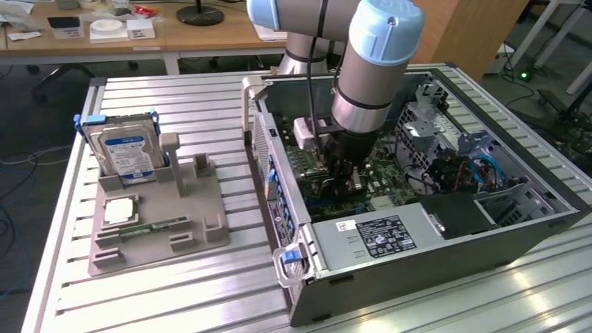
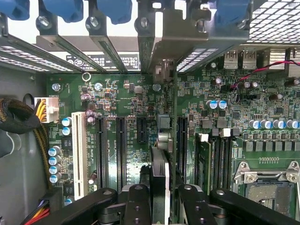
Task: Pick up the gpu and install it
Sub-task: 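Insert the gpu into the slot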
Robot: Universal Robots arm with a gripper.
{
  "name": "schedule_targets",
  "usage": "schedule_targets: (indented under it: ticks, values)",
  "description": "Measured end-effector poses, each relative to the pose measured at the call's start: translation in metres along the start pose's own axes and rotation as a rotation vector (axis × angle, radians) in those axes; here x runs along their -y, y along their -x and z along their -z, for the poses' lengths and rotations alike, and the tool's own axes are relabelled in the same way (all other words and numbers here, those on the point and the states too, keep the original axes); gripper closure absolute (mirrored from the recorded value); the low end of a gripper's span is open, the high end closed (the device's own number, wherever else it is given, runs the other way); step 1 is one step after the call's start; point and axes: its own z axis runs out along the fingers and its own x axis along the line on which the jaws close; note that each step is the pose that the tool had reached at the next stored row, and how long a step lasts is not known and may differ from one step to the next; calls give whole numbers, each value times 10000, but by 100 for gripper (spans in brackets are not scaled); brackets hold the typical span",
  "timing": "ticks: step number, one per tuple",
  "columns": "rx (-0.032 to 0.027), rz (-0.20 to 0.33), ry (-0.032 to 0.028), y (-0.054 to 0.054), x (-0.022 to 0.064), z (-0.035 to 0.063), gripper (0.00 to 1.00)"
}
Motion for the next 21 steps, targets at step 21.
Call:
schedule_targets:
  ticks: [21]
  values:
    - [-13,-1,-16,-3,-32,-50,73]
